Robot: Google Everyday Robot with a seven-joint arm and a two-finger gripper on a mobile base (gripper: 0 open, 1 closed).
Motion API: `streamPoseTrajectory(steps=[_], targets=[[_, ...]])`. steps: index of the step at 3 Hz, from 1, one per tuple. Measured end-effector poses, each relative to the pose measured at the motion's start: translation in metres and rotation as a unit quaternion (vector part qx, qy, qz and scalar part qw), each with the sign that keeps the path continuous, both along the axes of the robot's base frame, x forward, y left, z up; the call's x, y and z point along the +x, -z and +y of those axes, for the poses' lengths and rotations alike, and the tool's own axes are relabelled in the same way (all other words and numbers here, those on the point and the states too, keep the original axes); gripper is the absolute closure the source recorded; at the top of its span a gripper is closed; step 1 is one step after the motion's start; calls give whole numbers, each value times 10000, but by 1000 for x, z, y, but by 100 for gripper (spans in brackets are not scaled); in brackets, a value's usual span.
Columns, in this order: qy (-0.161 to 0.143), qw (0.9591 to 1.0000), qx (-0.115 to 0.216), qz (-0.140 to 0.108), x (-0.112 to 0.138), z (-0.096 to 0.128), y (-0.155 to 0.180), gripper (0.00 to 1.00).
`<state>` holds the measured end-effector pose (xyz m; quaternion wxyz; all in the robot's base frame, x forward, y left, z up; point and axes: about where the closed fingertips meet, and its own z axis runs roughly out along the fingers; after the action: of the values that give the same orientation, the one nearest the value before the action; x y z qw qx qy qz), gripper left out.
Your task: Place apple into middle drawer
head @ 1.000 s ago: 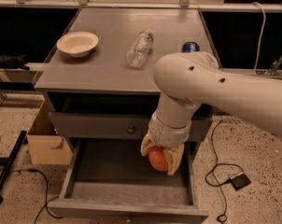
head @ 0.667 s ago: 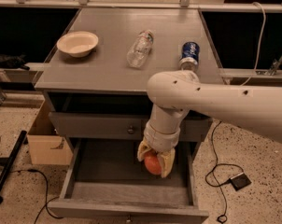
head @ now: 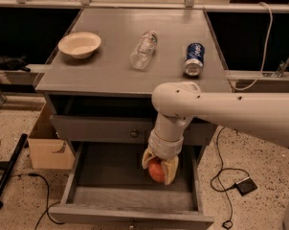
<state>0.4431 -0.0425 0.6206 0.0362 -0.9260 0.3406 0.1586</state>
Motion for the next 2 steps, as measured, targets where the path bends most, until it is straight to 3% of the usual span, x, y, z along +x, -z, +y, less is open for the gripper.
streamPoseTrajectory(steps=[1,2], targets=[[-90,9999,51,-81,-4,2,3,100],[-116,9990,128,-412,-21,-1,4,100]])
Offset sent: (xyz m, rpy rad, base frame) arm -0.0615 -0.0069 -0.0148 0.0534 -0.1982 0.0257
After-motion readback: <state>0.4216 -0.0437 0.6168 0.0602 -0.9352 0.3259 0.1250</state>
